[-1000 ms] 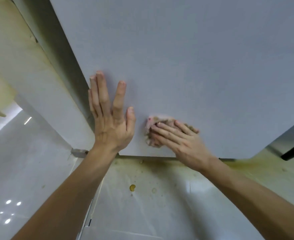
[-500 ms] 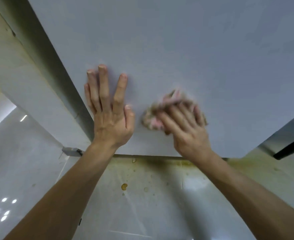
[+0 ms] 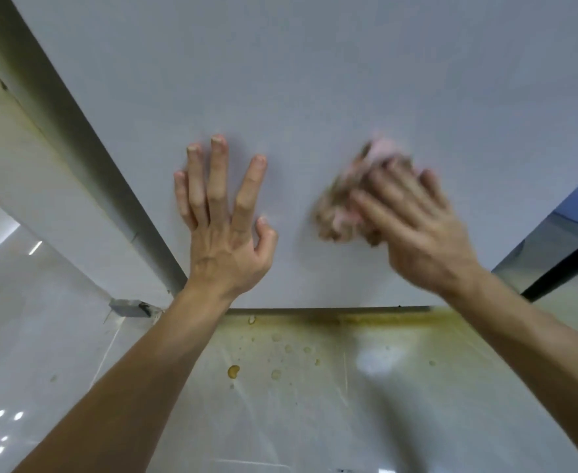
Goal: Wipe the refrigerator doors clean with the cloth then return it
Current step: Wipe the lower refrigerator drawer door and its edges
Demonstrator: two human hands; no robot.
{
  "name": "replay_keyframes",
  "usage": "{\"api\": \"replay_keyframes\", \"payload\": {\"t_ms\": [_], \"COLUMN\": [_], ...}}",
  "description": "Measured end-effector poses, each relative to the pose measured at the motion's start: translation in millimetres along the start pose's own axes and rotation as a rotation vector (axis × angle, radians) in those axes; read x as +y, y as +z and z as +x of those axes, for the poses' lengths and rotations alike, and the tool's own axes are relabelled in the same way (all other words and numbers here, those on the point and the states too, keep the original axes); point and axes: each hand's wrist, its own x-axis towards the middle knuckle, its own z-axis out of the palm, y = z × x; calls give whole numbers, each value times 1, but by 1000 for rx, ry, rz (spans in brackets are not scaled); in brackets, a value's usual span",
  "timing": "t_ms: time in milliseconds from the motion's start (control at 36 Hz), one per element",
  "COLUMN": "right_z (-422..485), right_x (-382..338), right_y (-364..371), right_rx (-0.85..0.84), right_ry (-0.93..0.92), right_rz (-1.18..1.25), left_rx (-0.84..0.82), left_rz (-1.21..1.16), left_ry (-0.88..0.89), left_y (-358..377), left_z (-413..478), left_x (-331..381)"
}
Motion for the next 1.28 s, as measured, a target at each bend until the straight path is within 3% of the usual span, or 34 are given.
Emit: {"api": "replay_keyframes", "payload": {"t_ms": [139, 250, 306, 444, 500, 611, 722, 944, 1000, 1139, 1278], "right_z": [63, 49, 15, -94, -116, -118, -90, 35, 49, 8, -114], "right_x": [22, -6, -18, -7, 2, 9, 14, 55, 54, 30, 8], "right_y": [-20, -3, 15, 38, 37, 27, 7, -44, -43, -10, 32], "right_rx": [298, 357, 271, -201, -335, -402, -196, 373, 445, 329, -62], "right_ry": [314, 295, 212, -124, -180, -170, -9, 675, 724, 473, 163], "right_rz": [19, 59, 40, -28, -56, -28, 17, 306, 278, 114, 55], "left_rx": [-1, 2, -4, -17, -26, -54, -68, -67, -60, -39, -20], "left_rz": [25, 29, 37, 49, 45, 28, 36, 55, 48, 28, 36], "left_ry": [5, 2, 4, 18, 27, 57, 62, 34, 9, -17, -1], "left_y": [3, 6, 6, 7, 9, 12, 14, 20, 21, 25, 26], "left_z": [5, 8, 8, 7, 6, 6, 6, 15, 16, 18, 17], "left_x": [13, 19, 21, 24, 29, 40, 48, 61, 66, 73, 74]}}
